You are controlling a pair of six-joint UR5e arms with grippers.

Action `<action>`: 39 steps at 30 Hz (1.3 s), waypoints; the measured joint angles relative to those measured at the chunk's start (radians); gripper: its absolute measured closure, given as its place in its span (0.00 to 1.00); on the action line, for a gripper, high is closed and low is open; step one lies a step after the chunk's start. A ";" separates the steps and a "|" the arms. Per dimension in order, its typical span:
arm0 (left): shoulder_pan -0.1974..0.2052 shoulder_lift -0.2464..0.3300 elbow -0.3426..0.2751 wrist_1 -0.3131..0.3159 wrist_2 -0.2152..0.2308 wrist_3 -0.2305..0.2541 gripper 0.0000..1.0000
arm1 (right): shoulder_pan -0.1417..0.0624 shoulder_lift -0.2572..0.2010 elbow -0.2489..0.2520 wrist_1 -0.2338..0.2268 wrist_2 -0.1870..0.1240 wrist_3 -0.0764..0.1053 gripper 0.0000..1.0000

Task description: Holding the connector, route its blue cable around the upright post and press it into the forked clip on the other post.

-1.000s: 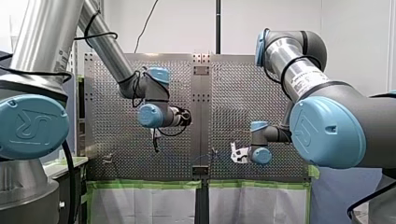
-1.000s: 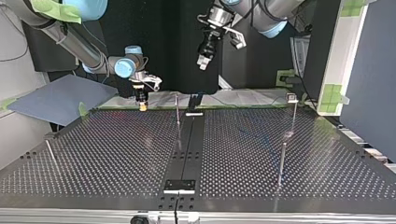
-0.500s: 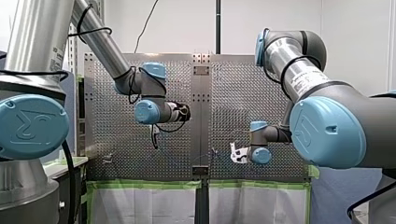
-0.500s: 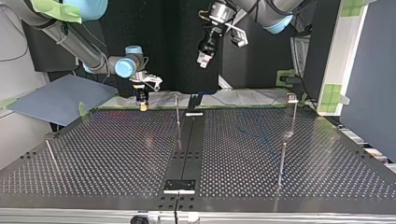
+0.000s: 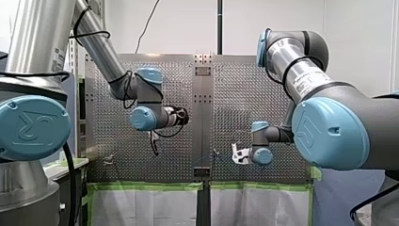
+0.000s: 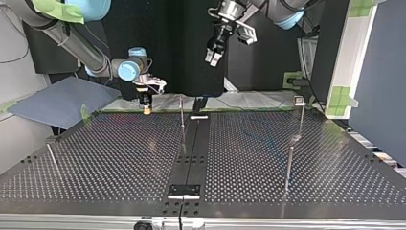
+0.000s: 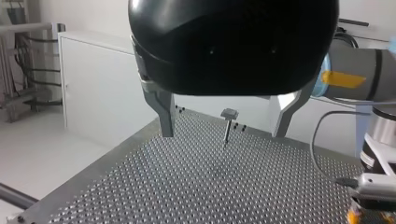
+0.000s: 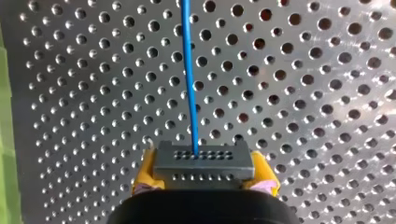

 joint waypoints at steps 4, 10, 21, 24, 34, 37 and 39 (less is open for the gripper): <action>0.000 0.000 -0.011 -0.006 -0.026 0.019 0.02 | 0.000 -0.001 -0.008 0.028 0.032 -0.004 0.64; 0.001 0.000 -0.013 -0.027 -0.080 0.069 0.02 | 0.001 -0.028 -0.011 0.061 0.065 -0.013 0.64; 0.001 0.000 -0.013 -0.028 -0.110 0.082 0.02 | 0.014 -0.102 -0.010 0.124 0.094 -0.007 0.64; 0.001 0.000 -0.013 -0.026 -0.108 0.081 0.02 | 0.019 -0.127 -0.010 0.148 0.097 0.002 0.64; 0.001 0.000 -0.013 -0.020 -0.094 0.078 0.02 | 0.037 -0.205 -0.017 0.218 0.095 0.031 0.64; 0.001 0.000 -0.013 -0.022 -0.093 0.079 0.02 | 0.037 -0.229 -0.029 0.235 0.104 0.034 0.64; 0.001 0.000 -0.013 -0.023 -0.093 0.079 0.02 | 0.035 -0.244 -0.036 0.248 0.115 0.037 0.64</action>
